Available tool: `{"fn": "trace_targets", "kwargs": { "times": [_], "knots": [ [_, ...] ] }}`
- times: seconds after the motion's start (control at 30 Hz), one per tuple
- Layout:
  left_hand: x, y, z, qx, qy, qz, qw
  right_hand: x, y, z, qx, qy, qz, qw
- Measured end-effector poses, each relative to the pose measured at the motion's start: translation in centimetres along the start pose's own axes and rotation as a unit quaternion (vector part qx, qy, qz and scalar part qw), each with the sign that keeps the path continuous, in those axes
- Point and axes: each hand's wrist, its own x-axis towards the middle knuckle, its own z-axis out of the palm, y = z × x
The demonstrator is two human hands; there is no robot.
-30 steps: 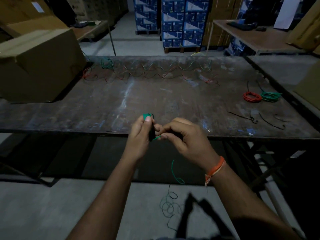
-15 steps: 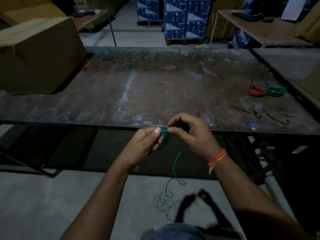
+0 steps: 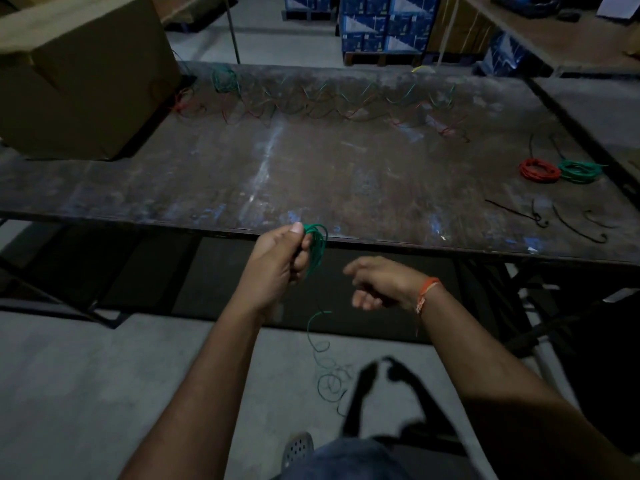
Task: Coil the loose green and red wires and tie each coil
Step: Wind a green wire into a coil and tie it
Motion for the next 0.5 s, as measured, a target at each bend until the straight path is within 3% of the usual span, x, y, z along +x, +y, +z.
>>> {"fn": "trace_targets", "kwargs": {
  "times": [0.07,0.13,0.2,0.33,0.37,0.43,0.5],
  "knots": [
    [0.2,0.3,-0.1,0.033,-0.013,0.007,0.999,0.3,0.0,1.8,0.119,-0.129,-0.022,0.984],
    [0.4,0.6,-0.4,0.038,-0.021,0.009,0.999,1.1,1.2,3.4,0.056,-0.180,-0.042,0.981],
    [0.5,0.8,-0.7,0.040,-0.031,0.009,0.999,2.5,3.3,4.5,-0.036,-0.122,-0.054,0.990],
    [0.8,1.2,-1.1,0.052,-0.074,0.006,0.996,4.6,4.8,5.6,-0.041,0.097,-0.095,0.990],
    [0.9,1.3,-1.1,0.053,-0.087,0.003,0.995,4.7,4.4,5.9,-0.013,0.099,-0.132,0.986],
    [0.9,1.5,-0.9,0.052,-0.111,0.003,0.992,4.6,2.7,7.1,0.042,0.031,-0.212,0.976],
    [0.9,2.0,-0.7,0.051,-0.127,0.011,0.991,4.4,0.8,9.2,0.008,-0.038,-0.219,0.975]
  ]
}}
